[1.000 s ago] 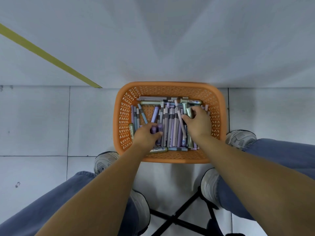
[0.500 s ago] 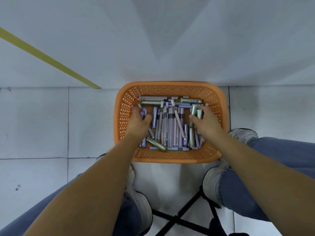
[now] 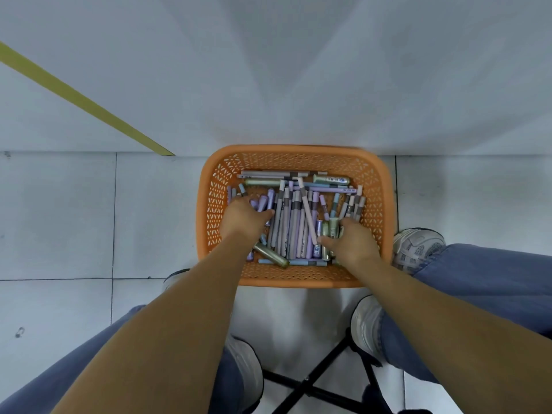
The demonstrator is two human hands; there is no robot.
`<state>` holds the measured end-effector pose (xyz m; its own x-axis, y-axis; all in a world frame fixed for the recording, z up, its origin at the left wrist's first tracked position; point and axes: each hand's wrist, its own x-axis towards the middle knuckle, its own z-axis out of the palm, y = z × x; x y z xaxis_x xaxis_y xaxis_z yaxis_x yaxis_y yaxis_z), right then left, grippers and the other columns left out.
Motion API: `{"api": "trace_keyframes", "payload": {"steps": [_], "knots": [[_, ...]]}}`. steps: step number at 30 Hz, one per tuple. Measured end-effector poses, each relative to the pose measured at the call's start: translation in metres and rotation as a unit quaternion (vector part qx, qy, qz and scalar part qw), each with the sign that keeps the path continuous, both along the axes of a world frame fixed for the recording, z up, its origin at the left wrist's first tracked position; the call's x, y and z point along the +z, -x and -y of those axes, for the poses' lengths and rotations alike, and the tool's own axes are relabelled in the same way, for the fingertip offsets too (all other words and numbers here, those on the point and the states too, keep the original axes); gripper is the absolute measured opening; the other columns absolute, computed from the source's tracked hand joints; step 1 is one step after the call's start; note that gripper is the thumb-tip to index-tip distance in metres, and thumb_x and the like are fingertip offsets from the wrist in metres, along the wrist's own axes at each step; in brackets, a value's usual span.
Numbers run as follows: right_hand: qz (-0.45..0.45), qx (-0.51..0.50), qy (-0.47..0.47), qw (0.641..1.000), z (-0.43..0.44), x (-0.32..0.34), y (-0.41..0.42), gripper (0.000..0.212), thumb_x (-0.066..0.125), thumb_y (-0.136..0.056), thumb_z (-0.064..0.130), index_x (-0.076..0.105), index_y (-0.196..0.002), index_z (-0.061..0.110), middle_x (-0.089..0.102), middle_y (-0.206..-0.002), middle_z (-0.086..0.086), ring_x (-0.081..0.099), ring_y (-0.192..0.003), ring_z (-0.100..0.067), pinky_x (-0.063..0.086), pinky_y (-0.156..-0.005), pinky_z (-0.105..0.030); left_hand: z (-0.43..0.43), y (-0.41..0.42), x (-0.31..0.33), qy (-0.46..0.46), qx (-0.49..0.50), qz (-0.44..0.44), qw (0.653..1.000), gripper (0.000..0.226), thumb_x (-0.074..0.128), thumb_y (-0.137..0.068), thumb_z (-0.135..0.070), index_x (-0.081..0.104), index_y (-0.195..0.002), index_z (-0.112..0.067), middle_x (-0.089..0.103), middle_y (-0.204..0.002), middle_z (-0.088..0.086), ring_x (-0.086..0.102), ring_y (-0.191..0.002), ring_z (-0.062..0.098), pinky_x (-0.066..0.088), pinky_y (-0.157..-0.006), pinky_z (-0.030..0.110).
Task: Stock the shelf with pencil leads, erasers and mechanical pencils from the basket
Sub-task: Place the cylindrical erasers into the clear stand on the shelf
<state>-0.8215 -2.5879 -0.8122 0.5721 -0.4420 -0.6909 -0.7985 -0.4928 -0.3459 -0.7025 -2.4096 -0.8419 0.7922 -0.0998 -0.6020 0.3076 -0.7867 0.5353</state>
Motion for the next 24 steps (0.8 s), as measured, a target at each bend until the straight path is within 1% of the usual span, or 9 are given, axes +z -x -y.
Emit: {"api": "trace_keyframes", "payload": {"steps": [5,9,12,14,17,19,21,22,24], "knots": [[0.061,-0.024,0.014,0.998,-0.007,-0.003,0.004,0.029,0.069,-0.086,0.023,0.052,-0.104,0.008,0.059,-0.095,-0.008,0.06,-0.087,-0.027,0.046,-0.071,-0.03,0.002,-0.003,0.001,-0.004,0.0,-0.016,1.0,0.043,0.077,-0.082,-0.03,0.041,-0.062,-0.021,0.047,-0.057,-0.002,0.047,-0.051,0.012,0.031,-0.047,0.026],[0.061,-0.014,0.012,0.998,-0.006,-0.005,0.004,0.018,0.066,-0.086,0.022,0.055,-0.094,0.01,0.058,-0.087,-0.005,0.057,-0.078,-0.023,0.045,-0.065,-0.031,0.004,-0.004,0.002,0.017,0.004,-0.034,0.999,0.037,0.074,-0.082,-0.023,0.042,-0.063,-0.017,0.045,-0.058,-0.003,0.046,-0.053,0.014,0.033,-0.051,0.027],[0.065,-0.026,-0.004,0.998,-0.004,-0.004,0.002,0.017,0.065,-0.087,0.023,0.051,-0.08,0.018,0.052,-0.071,0.006,0.055,-0.072,-0.02,0.035,-0.054,-0.028,0.005,0.0,0.005,0.066,0.01,-0.056,0.996,0.023,0.071,-0.084,-0.026,0.058,-0.08,-0.008,0.052,-0.068,0.001,0.049,-0.061,0.016,0.038,-0.058,0.029],[0.073,-0.037,-0.021,0.996,-0.004,-0.001,0.0,0.017,0.064,-0.089,0.023,0.05,-0.08,0.018,0.05,-0.069,0.009,0.056,-0.073,-0.02,0.035,-0.057,-0.028,0.004,0.006,0.011,0.112,0.029,-0.077,0.99,0.025,0.069,-0.087,-0.029,0.064,-0.096,-0.006,0.057,-0.076,0.007,0.054,-0.069,0.019,0.043,-0.063,0.03],[0.099,-0.066,-0.077,0.99,-0.003,0.011,-0.005,0.014,0.064,-0.09,0.024,0.055,-0.095,0.015,0.058,-0.082,0.008,0.06,-0.086,-0.02,0.045,-0.072,-0.029,0.002,0.01,0.025,0.173,0.038,-0.09,0.98,0.019,0.068,-0.086,-0.033,0.068,-0.1,-0.02,0.067,-0.088,0.011,0.062,-0.08,0.021,0.05,-0.074,0.035],[0.106,-0.088,-0.134,0.981,-0.002,0.027,-0.013,0.029,0.065,-0.09,0.03,0.061,-0.112,0.012,0.066,-0.102,0.0,0.064,-0.097,-0.024,0.053,-0.082,-0.038,0.001,0.009,0.037,0.198,0.041,-0.112,0.973,0.016,0.068,-0.084,-0.04,0.068,-0.098,-0.033,0.071,-0.091,0.0,0.064,-0.081,0.014,0.053,-0.072,0.031],[0.114,-0.074,-0.172,0.976,-0.002,0.045,-0.023,0.042,0.065,-0.088,0.039,0.059,-0.124,0.019,0.065,-0.117,0.001,0.063,-0.105,-0.022,0.053,-0.089,-0.041,0.002,0.009,0.054,0.217,0.038,-0.133,0.966,0.02,0.068,-0.083,-0.045,0.07,-0.097,-0.031,0.067,-0.079,-0.006,0.058,-0.064,0.008,0.047,-0.059,0.024],[0.122,-0.063,-0.185,0.973,-0.003,0.055,-0.029,0.046,0.066,-0.087,0.042,0.057,-0.127,0.022,0.063,-0.122,0.003,0.061,-0.109,-0.019,0.051,-0.092,-0.039,0.003,0.009,0.063,0.229,0.04,-0.143,0.962,0.025,0.07,-0.084,-0.045,0.072,-0.098,-0.025,0.065,-0.075,-0.003,0.056,-0.063,0.008,0.046,-0.059,0.025],[0.148,-0.046,-0.203,0.967,-0.006,0.078,-0.04,0.045,0.068,-0.085,0.045,0.058,-0.125,0.027,0.062,-0.123,0.007,0.06,-0.108,-0.014,0.05,-0.089,-0.034,0.005,0.007,0.085,0.273,0.062,-0.164,0.946,0.029,0.074,-0.085,-0.039,0.072,-0.098,-0.013,0.065,-0.08,0.005,0.057,-0.073,0.016,0.047,-0.068,0.031]]}}
